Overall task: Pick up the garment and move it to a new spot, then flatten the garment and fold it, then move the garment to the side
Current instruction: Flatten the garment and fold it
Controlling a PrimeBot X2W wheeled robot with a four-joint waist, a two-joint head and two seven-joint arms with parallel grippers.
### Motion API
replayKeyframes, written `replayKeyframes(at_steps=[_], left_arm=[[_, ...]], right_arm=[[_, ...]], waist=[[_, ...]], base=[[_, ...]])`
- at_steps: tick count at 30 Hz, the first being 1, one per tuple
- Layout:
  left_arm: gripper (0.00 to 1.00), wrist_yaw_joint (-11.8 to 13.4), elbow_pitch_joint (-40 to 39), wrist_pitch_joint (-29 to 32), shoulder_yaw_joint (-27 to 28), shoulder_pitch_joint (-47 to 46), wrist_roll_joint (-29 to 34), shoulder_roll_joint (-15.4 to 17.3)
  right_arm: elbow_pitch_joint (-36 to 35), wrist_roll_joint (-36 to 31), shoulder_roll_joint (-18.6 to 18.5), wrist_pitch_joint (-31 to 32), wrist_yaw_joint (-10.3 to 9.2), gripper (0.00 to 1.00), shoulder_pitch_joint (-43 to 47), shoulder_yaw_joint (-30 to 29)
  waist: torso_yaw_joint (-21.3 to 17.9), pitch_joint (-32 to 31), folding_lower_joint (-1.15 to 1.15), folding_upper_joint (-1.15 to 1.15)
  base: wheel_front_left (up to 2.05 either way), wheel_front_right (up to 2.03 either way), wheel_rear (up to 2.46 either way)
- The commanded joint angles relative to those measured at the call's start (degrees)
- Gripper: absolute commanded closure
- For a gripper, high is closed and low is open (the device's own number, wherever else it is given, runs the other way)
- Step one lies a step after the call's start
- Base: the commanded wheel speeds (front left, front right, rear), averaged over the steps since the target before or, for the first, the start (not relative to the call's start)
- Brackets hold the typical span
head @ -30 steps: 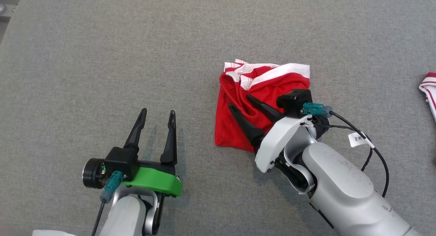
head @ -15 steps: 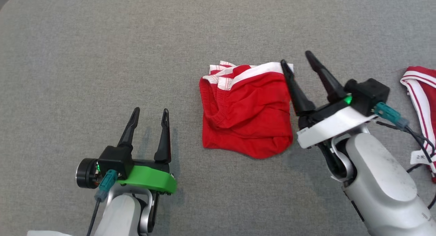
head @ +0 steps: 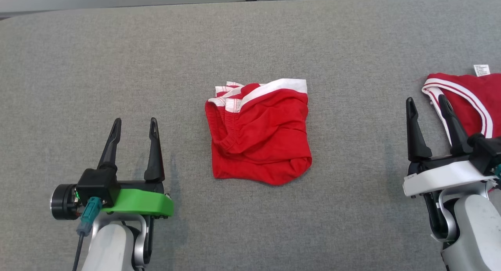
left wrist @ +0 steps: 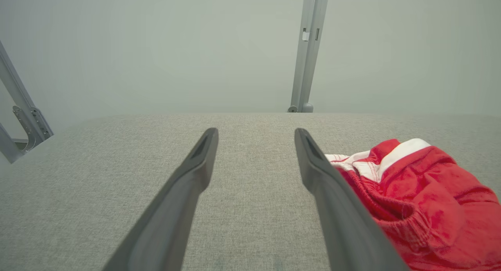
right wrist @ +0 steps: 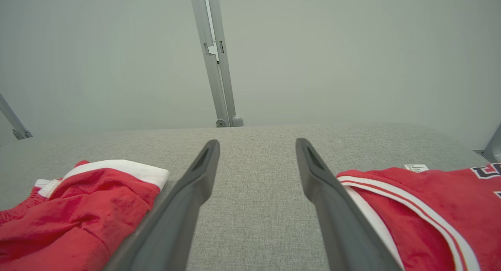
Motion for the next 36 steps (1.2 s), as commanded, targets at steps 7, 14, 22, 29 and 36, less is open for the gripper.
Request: replayKeyframes(at_steps=[7,14,22,29,36], left_arm=[[0.00,0.13,-0.27,-0.24,2.00,3.14,-0.17,2.41],[0.00,0.09,-2.17,1.83,2.93,7.67,-0.69,5.30],[0.00,0.72,-4.98,4.40,3.07,13.22,-1.26,6.80],[0.00,0.80,-6.49,6.08,2.66,15.80,-1.62,7.29],[0.00,0.84,-7.01,6.78,2.37,16.39,-1.94,7.62]], right_arm=[[0.13,-1.33,1.04,-0.09,-0.01,0.00,2.99,0.94],[-0.81,-1.83,0.94,1.83,-0.01,0.00,6.91,0.98],[-2.95,-1.34,0.74,4.66,-0.01,0.00,11.32,1.22],[-5.19,-1.23,0.63,6.64,-0.01,0.00,13.99,0.26],[-6.58,-1.22,0.87,7.87,-0.01,0.00,15.40,-0.68]], waist=[[-2.73,-5.61,0.00,0.00],[-3.52,-11.47,0.00,0.00],[-3.96,-15.99,0.00,0.00],[-4.25,-18.09,0.00,0.00],[-4.40,-18.93,0.00,0.00]], base=[[0.00,0.00,0.00],[0.00,0.00,0.00],[0.00,0.00,0.00],[0.00,0.00,0.00],[0.00,0.00,0.00]])
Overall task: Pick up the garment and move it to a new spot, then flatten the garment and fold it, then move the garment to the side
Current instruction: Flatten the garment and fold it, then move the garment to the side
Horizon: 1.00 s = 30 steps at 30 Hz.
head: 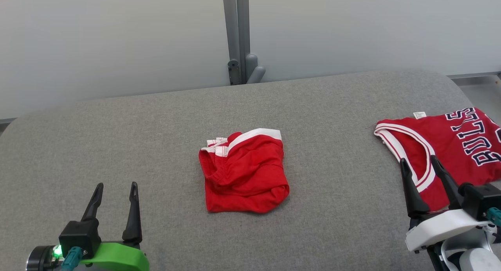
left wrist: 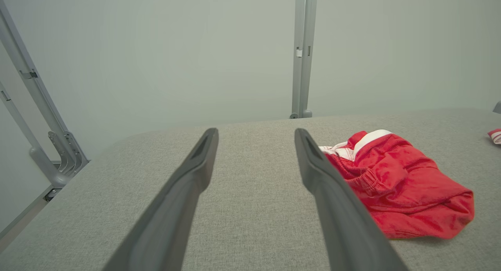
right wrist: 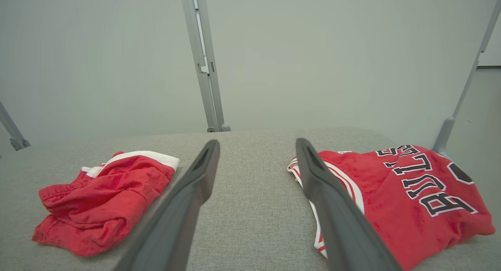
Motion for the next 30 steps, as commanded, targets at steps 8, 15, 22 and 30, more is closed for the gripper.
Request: replayKeyframes(at_steps=[8,15,22,30], left_arm=[[0.00,0.90,-0.50,0.77,-0.08,0.70,-0.39,0.54],[0.00,0.73,0.13,0.64,-0.40,0.29,-0.78,0.67],[0.00,1.11,0.11,0.92,-0.83,-0.12,-1.01,0.72],[0.00,1.44,-0.23,1.05,-1.02,-0.30,-1.22,0.89]], right_arm=[[-0.85,-0.17,0.16,0.29,-0.01,0.00,0.92,-0.83],[-1.02,-0.44,0.34,0.28,-0.01,0.00,0.88,-1.22],[-0.91,-0.57,0.54,0.27,-0.01,0.00,0.85,-1.38],[-1.25,-0.72,0.77,-0.01,-0.01,0.00,0.68,-1.78]], waist=[[0.15,0.09,0.00,0.00],[0.39,0.22,0.00,0.00],[0.73,0.25,0.00,0.00],[1.00,0.60,0.00,0.00]], base=[[0.00,0.00,0.00],[0.00,0.00,0.00],[0.00,0.00,0.00],[0.00,0.00,0.00]])
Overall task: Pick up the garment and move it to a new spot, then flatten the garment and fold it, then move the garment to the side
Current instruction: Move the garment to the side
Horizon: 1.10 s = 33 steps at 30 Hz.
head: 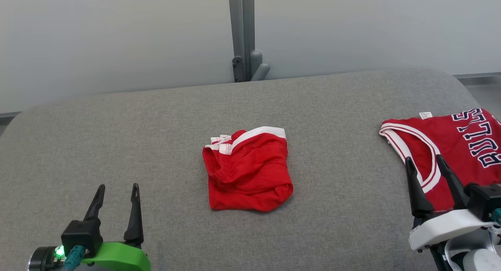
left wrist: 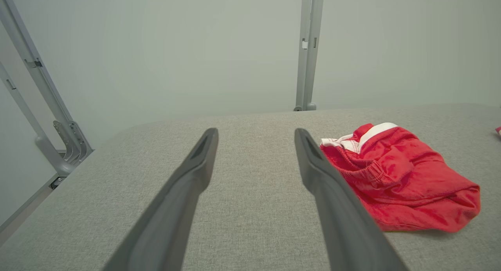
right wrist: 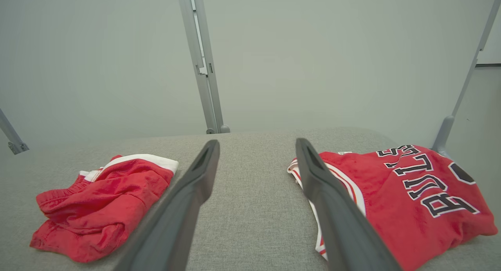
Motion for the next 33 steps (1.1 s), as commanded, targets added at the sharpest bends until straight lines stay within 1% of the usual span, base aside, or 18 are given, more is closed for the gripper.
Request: replayKeyframes(at_steps=[1,6,13,14,15,20,25,29,33], left_arm=[[0.00,0.26,-0.24,-0.01,-0.07,-0.48,-0.35,0.38],[0.00,-0.05,-0.13,-0.71,-0.23,-2.16,-0.53,0.34],[0.00,-0.36,-0.28,-1.40,-1.58,-5.85,-0.15,-0.73],[0.00,-0.36,-0.28,-1.40,-1.58,-5.85,-0.15,-0.73],[0.00,-0.53,-0.16,-1.51,-1.88,-6.48,-0.16,-0.94],[0.00,-0.58,0.63,-3.12,-2.48,-9.14,-0.36,-1.92],[0.00,-0.71,2.09,-4.52,-3.24,-10.97,-0.62,-3.10],[0.00,-1.11,3.30,-5.29,-3.76,-11.98,-0.81,-3.63],[0.00,-1.18,4.34,-5.98,-4.00,-12.53,-0.88,-3.98]], right_arm=[[-0.39,-0.57,0.01,-0.13,-0.01,0.00,0.29,-0.29],[-0.37,-0.46,0.07,-0.03,-0.01,0.00,0.51,-1.35],[0.76,0.08,-0.06,-0.30,-0.01,0.00,-1.22,-3.16],[0.76,0.08,-0.06,-0.30,-0.01,0.00,-1.22,-3.16],[1.27,0.17,-0.13,-0.36,-0.01,0.00,-1.69,-3.36],[6.18,1.01,-0.44,-1.46,-0.01,0.00,-5.45,-1.85],[14.12,2.63,-0.59,-3.09,-0.01,0.00,-9.04,0.74],[20.42,4.54,-0.47,-3.88,-0.01,0.00,-11.33,3.17],[25.00,7.74,0.08,-4.45,-0.01,0.00,-13.55,7.07]], waist=[[0.19,0.16,0.00,0.00],[2.23,1.17,0.00,0.00],[8.92,4.36,0.00,0.00],[8.92,4.36,0.00,0.00],[10.07,5.09,0.00,0.00],[15.36,8.32,0.00,0.00],[19.67,10.56,0.00,0.00],[21.86,11.62,0.00,0.00],[22.66,12.14,0.00,0.00]], base=[[0.00,0.00,0.00],[0.00,0.00,0.00],[0.00,0.00,0.00],[0.00,0.00,0.00],[0.00,0.00,0.00],[0.00,0.00,0.00],[0.00,0.00,0.00],[0.00,0.00,0.00],[0.00,0.00,0.00]])
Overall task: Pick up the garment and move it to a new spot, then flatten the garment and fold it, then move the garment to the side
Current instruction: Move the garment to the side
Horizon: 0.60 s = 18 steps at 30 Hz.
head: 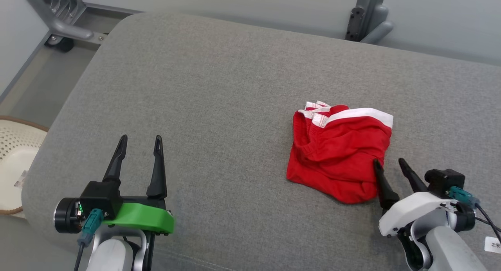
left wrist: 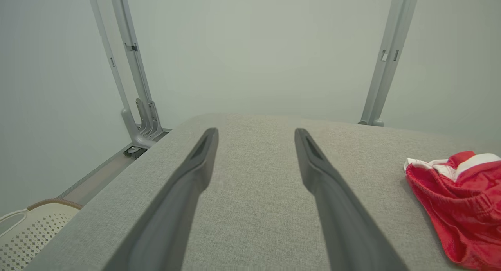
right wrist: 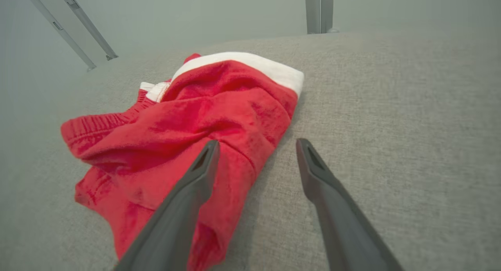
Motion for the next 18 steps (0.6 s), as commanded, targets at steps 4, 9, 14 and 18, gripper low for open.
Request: replayKeyframes(at_steps=[4,9,14,18], left_arm=[[0.00,-0.31,0.79,-0.88,-0.23,-1.50,-0.36,-0.36],[0.00,-0.41,1.49,-1.15,-0.80,-2.15,-0.19,-0.54],[0.00,-0.32,2.06,-1.39,-0.82,-2.29,-0.39,-0.31],[0.00,-0.04,1.86,-1.48,-0.55,-1.66,-0.51,0.24]], right_arm=[[5.30,4.25,-0.48,1.19,-0.01,0.00,-3.83,4.91],[9.02,7.80,-0.63,3.75,-0.01,1.00,-4.85,8.76],[8.20,10.83,-2.28,2.75,-0.05,1.00,-5.20,11.22],[5.92,11.21,-3.96,2.39,-0.04,1.00,-4.77,13.65]], waist=[[2.11,2.75,0.00,0.00],[1.72,2.91,0.00,0.00],[0.11,2.45,0.00,0.00],[-3.01,1.91,0.00,0.00]], base=[[0.00,0.00,0.00],[0.00,0.00,0.00],[0.00,0.00,0.00],[0.00,0.00,0.00]])
